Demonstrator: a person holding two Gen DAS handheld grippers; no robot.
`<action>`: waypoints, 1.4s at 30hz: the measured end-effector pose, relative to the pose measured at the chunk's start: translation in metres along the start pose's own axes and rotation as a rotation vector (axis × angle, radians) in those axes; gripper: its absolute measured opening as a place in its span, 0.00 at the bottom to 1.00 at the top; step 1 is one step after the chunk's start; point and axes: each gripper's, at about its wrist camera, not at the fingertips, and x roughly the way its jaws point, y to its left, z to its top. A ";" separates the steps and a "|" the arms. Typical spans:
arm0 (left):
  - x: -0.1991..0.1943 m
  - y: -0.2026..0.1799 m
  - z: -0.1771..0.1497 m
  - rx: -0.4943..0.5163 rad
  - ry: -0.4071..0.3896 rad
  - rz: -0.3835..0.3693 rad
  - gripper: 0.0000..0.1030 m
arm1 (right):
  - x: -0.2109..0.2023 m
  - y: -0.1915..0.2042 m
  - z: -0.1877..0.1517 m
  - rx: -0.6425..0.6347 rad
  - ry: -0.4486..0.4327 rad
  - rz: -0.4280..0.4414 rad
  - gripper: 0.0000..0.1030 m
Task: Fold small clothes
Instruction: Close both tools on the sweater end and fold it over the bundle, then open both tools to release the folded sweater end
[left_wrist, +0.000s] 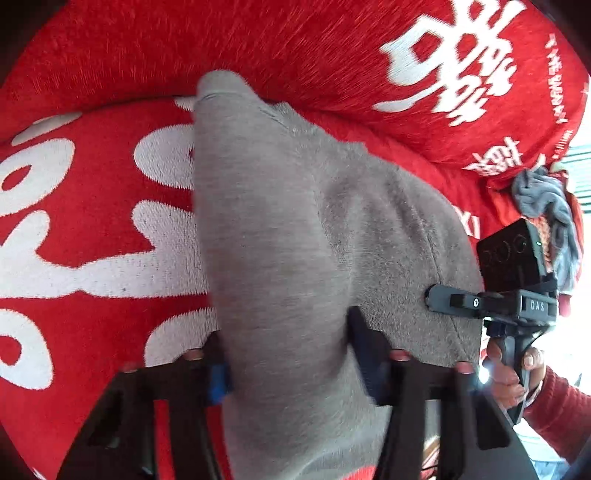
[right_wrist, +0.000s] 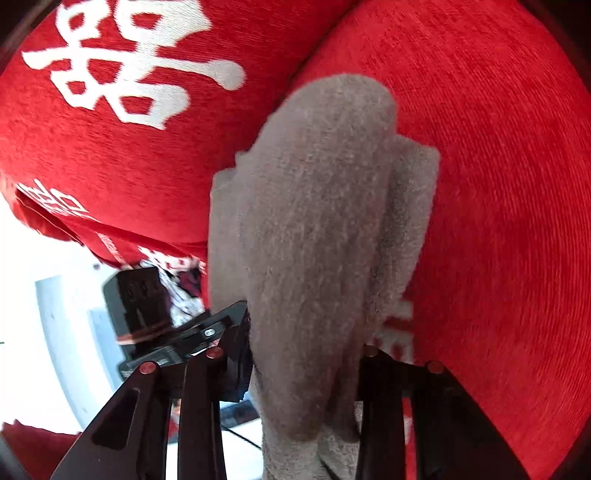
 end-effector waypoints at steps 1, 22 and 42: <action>-0.007 -0.002 -0.001 0.015 -0.003 -0.019 0.47 | -0.001 0.004 -0.003 0.007 -0.001 0.019 0.35; -0.136 0.062 -0.106 -0.027 -0.116 0.010 0.47 | 0.069 0.086 -0.102 -0.030 0.070 0.160 0.35; -0.166 0.129 -0.169 -0.145 -0.221 0.319 0.48 | 0.032 0.106 -0.120 -0.182 -0.079 -0.459 0.11</action>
